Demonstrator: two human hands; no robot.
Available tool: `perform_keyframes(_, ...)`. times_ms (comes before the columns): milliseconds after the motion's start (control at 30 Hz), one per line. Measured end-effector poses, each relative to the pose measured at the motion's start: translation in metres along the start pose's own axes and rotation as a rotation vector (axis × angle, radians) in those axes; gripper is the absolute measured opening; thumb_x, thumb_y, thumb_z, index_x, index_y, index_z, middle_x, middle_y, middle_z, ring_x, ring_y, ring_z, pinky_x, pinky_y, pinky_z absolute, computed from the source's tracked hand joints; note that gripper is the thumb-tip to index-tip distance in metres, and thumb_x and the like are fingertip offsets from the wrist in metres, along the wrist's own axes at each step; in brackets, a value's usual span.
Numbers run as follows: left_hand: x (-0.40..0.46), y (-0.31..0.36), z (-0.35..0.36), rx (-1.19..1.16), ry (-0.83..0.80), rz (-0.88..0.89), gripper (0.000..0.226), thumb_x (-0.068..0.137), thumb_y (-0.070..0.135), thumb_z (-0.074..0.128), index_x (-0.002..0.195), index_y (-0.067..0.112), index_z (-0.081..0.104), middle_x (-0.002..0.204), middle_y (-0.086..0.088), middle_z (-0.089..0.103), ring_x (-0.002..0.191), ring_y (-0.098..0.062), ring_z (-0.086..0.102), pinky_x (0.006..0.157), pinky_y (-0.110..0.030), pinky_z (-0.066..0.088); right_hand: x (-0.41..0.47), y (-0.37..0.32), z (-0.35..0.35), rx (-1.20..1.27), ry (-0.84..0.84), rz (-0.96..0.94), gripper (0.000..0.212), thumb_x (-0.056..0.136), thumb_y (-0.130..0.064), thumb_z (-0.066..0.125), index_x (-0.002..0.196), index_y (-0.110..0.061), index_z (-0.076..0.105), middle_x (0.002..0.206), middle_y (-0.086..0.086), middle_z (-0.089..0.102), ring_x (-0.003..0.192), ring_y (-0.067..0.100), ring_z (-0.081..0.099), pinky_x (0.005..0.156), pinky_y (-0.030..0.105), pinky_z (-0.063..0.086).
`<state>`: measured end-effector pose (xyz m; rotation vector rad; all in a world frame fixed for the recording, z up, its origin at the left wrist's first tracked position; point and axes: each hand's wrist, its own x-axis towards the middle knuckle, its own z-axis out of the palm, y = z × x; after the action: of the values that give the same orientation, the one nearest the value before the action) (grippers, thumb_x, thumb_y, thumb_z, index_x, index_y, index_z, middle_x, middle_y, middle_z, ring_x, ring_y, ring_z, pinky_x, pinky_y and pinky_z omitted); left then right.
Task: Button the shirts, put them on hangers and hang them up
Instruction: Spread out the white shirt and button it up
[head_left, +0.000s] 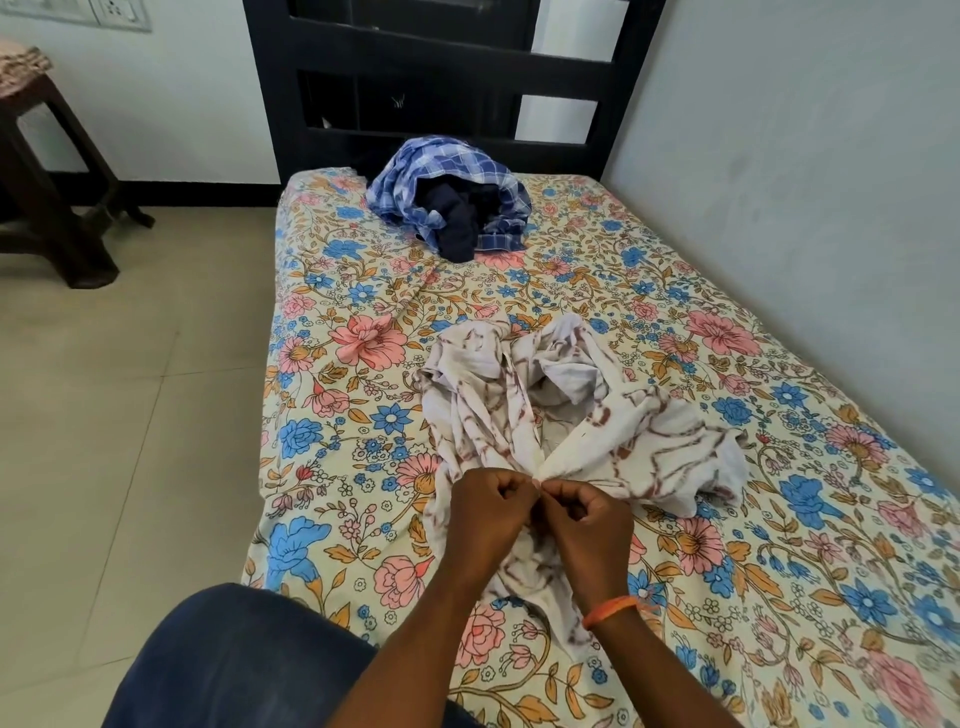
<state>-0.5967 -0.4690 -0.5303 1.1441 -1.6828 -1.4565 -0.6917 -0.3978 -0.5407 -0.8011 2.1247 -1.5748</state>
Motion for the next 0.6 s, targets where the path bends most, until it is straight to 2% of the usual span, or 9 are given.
perform_keyframes(167,0.002,-0.002,0.004,0.004,0.020,-0.026,0.024,0.085,0.009,0.061,0.062,0.011,0.069,0.056,-0.002,0.065,0.049,-0.005,0.054,0.050,-0.018,0.041,0.002,0.004,0.000,0.035,-0.023,0.026,0.012,0.078,-0.005,0.080,0.084,-0.016,0.078,0.074,-0.004,0.076,0.071,0.015,0.072,0.071,0.031,0.060)
perform_keyframes(300,0.007,-0.005,0.008,0.064,-0.009,-0.029,0.023,0.089,0.008,0.055,0.068,0.006,0.067,0.067,-0.011,0.066,0.062,-0.023,0.060,0.062,-0.038,0.048,0.005,0.002,-0.004,0.155,-0.063,0.106,0.013,0.077,-0.003,0.081,0.087,-0.010,0.077,0.076,0.003,0.076,0.074,0.021,0.074,0.071,0.030,0.061)
perform_keyframes(400,0.012,-0.011,0.008,0.061,-0.044,-0.044,0.022,0.091,0.014,0.056,0.072,0.012,0.065,0.068,-0.005,0.066,0.063,-0.018,0.060,0.066,-0.040,0.051,0.008,0.002,-0.007,0.355,-0.130,0.244,0.014,0.076,0.001,0.079,0.088,-0.001,0.075,0.081,0.017,0.075,0.075,0.030,0.072,0.072,0.037,0.061)
perform_keyframes(467,0.014,-0.015,0.007,0.077,-0.071,-0.030,0.022,0.095,0.018,0.056,0.075,0.015,0.064,0.068,-0.001,0.063,0.064,-0.016,0.060,0.065,-0.038,0.052,0.010,0.005,-0.006,0.512,-0.160,0.351,0.024,0.072,0.001,0.079,0.094,0.003,0.071,0.089,0.026,0.073,0.081,0.035,0.071,0.076,0.040,0.061)
perform_keyframes(533,0.014,-0.016,0.007,0.082,-0.079,-0.009,0.023,0.097,0.019,0.055,0.076,0.017,0.065,0.069,0.002,0.063,0.066,-0.017,0.062,0.065,-0.039,0.053,0.012,0.006,-0.004,0.591,-0.188,0.416,0.034,0.069,-0.001,0.078,0.101,0.005,0.068,0.095,0.027,0.072,0.085,0.035,0.070,0.077,0.040,0.061)
perform_keyframes(600,0.013,-0.013,0.007,0.061,-0.084,0.003,0.029,0.097,0.018,0.054,0.070,0.024,0.060,0.064,0.007,0.059,0.062,-0.012,0.058,0.061,-0.036,0.051,0.014,0.006,-0.003,0.655,-0.212,0.465,0.026,0.072,0.002,0.073,0.098,0.004,0.066,0.087,0.022,0.072,0.080,0.030,0.070,0.071,0.036,0.062)
